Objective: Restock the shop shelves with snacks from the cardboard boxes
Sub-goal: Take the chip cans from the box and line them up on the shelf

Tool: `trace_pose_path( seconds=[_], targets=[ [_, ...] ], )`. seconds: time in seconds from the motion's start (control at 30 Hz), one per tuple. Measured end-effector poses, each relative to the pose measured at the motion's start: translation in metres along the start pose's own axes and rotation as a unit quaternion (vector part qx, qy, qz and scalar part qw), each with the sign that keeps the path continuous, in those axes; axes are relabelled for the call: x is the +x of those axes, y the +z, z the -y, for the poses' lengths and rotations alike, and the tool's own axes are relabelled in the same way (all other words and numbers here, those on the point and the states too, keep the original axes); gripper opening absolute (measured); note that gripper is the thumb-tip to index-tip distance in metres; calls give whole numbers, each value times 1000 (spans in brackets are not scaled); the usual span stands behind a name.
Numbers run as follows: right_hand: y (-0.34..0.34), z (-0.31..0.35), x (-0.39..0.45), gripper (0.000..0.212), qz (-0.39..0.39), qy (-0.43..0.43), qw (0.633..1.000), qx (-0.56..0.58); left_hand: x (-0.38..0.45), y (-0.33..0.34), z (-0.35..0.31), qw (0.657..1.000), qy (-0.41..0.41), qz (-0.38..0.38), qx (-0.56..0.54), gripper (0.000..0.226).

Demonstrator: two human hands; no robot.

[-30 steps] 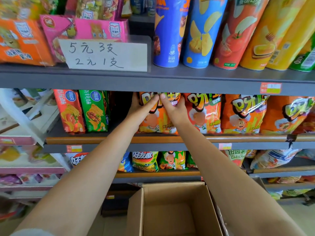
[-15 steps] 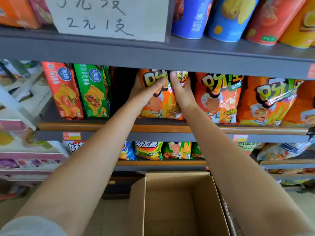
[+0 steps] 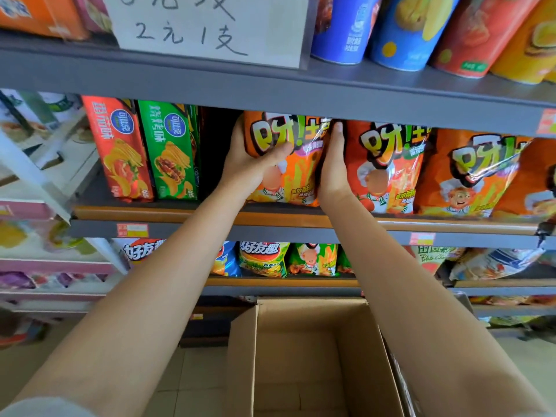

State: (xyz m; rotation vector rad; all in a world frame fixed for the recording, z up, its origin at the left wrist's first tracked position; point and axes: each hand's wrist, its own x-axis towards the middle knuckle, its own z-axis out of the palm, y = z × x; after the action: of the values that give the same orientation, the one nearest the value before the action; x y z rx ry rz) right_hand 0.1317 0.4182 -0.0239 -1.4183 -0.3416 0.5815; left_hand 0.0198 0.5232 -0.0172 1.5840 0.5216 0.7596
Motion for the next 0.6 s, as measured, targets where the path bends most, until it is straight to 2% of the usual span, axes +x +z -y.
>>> trace_pose_path(
  seconds=[0.1, 0.17, 0.3, 0.4, 0.5, 0.6],
  targets=[
    [4, 5, 0, 84, -23, 21, 999, 9, -4, 6, 4, 1000, 3, 19, 7, 111],
    [11, 7, -2, 88, -20, 20, 1000, 0, -3, 5, 10, 1000, 0, 9, 16, 119],
    [24, 3, 0, 92, -16, -1, 999, -38, 1, -7, 13, 1000, -13, 2, 26, 99],
    [26, 4, -2, 86, -22, 5, 999, -45, 1, -9, 15, 999, -9, 9, 31, 97],
    [21, 0, -3, 96, -15, -5, 997, -69, 1, -7, 15, 999, -8, 6, 31, 95],
    [21, 11, -22, 82, -9, -44, 992, -121, -2, -7, 15, 999, 1, -8, 48, 94]
  ],
)
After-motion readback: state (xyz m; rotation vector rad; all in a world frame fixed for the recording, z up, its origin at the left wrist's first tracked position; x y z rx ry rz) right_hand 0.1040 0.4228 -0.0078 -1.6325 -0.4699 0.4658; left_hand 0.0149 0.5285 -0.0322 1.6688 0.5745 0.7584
